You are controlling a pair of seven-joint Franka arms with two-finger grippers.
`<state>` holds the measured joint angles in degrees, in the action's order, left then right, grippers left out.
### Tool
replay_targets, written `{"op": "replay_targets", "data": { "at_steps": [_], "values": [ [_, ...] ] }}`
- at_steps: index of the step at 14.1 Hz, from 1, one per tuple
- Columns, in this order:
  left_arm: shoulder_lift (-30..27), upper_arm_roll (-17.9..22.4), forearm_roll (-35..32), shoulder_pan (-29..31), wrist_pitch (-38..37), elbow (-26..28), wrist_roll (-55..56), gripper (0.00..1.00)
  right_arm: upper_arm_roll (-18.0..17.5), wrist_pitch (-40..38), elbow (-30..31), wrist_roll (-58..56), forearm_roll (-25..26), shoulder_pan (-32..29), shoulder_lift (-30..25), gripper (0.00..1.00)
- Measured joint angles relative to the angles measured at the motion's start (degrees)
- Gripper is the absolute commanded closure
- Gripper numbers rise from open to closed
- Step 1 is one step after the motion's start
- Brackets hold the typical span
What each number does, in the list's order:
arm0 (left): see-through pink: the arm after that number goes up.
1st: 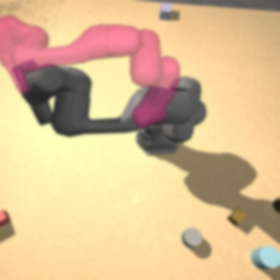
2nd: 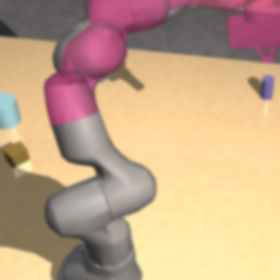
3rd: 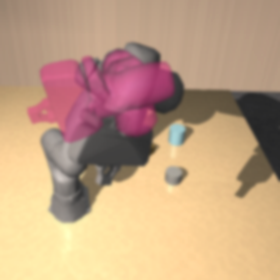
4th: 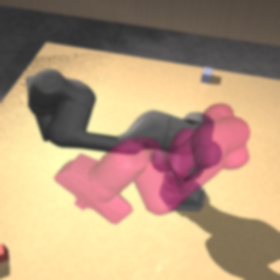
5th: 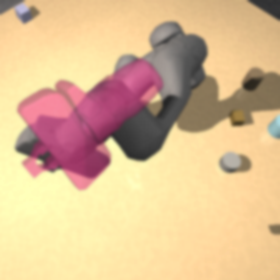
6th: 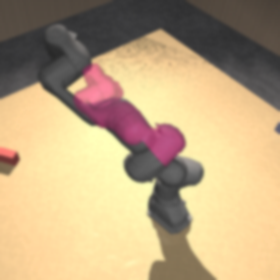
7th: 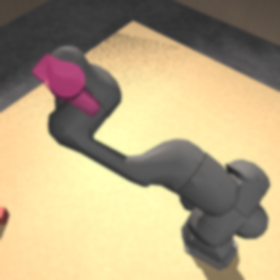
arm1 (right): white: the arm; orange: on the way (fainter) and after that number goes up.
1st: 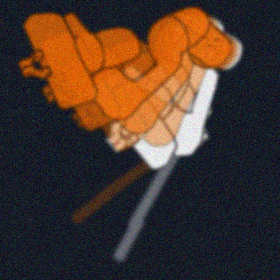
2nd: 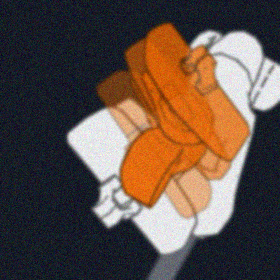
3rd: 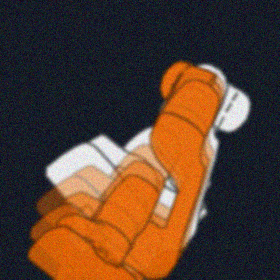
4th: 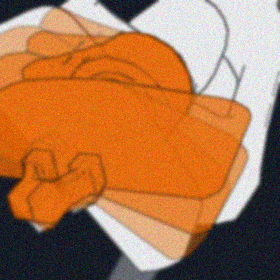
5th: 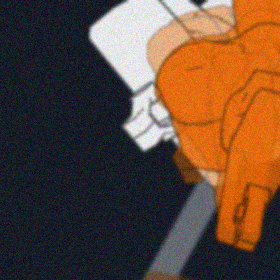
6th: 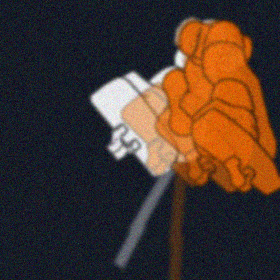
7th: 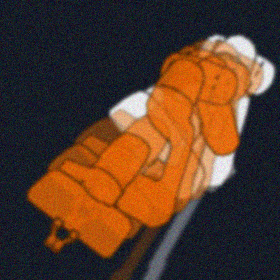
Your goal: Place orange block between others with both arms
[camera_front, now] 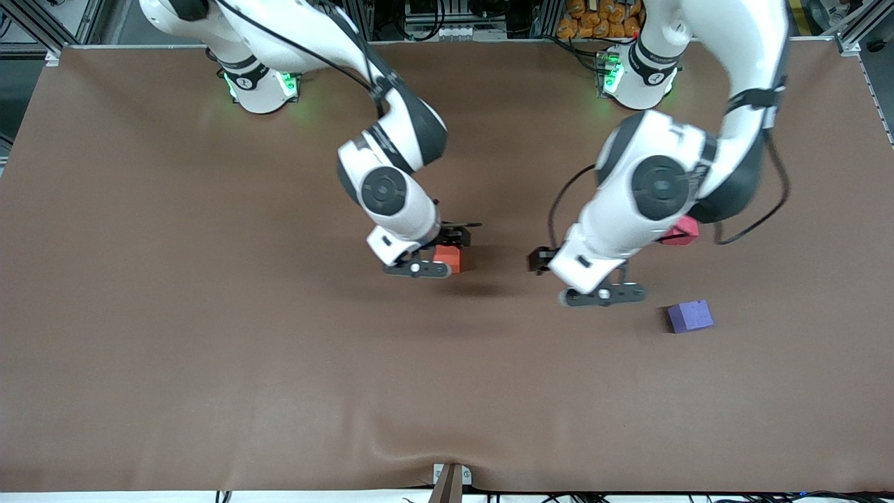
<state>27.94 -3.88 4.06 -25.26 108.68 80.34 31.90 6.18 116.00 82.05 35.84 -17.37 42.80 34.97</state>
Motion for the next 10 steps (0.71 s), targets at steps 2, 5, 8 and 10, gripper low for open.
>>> {"op": "replay_targets", "data": {
  "at_steps": [2, 5, 8, 10],
  "values": [
    [1.88, 0.15, 0.0, -2.66, 1.84, -0.78, 0.88, 0.0, 2.55, -4.68, 0.13, -3.74, 1.09, -1.79, -3.29, 0.0],
    [4.18, 0.16, 0.0, -5.53, 6.71, -0.88, 1.05, 0.0, 5.89, -8.33, 0.52, -9.49, 1.8, -5.4, -6.64, 0.0],
    [7.57, 0.13, 0.0, -9.48, 11.83, -1.13, 1.67, 0.0, 10.11, -9.81, 2.83, -15.21, 4.8, -7.5, -10.83, 0.0],
    [10.34, 0.24, 0.0, -12.79, 13.97, -1.73, 3.18, 0.0, 13.39, -11.97, 4.66, -18.04, 8.8, -7.94, -14.38, 0.0]
  ]
}}
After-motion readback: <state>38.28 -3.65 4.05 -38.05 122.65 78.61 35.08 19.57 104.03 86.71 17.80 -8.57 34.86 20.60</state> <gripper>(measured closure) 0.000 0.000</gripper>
